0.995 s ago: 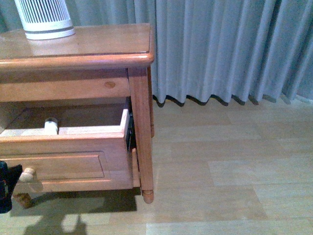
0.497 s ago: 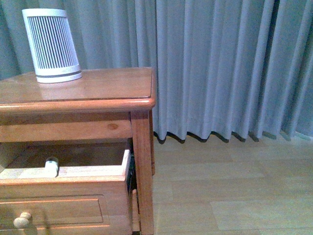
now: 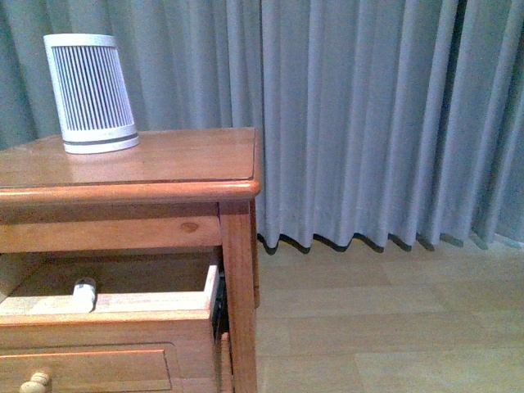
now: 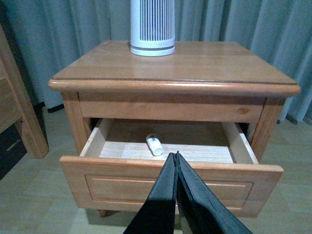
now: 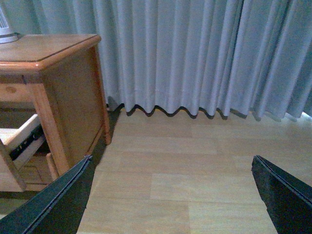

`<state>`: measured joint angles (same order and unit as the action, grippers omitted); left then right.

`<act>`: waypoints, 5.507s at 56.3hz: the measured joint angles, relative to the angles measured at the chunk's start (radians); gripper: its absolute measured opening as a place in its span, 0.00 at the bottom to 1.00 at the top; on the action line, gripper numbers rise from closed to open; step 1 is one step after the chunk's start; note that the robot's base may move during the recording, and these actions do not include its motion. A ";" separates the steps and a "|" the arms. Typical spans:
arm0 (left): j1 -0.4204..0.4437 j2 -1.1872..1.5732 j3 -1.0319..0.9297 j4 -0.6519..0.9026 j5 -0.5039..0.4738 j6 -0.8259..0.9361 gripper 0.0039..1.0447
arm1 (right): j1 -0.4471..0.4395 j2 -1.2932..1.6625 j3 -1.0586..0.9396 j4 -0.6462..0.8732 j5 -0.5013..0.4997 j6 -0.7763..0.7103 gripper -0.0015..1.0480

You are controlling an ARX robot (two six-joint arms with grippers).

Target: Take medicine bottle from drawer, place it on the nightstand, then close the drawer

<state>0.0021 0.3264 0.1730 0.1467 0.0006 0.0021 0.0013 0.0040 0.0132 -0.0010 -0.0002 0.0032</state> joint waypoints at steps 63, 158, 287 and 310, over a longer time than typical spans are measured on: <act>-0.003 -0.321 -0.164 -0.147 -0.001 -0.001 0.11 | -0.059 0.282 0.149 -0.158 -0.287 0.122 0.93; -0.003 -0.321 -0.164 -0.147 -0.001 0.000 0.94 | 0.373 1.887 1.126 -0.248 0.001 0.285 0.93; -0.003 -0.321 -0.164 -0.147 -0.001 0.000 0.94 | 0.480 1.982 1.232 0.021 -0.003 0.158 0.29; -0.003 -0.321 -0.164 -0.147 -0.001 0.000 0.94 | 0.378 1.784 1.508 -0.083 0.035 0.080 0.29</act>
<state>-0.0006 0.0055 0.0093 -0.0006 -0.0006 0.0017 0.3794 1.7882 1.5211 -0.0841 0.0349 0.0837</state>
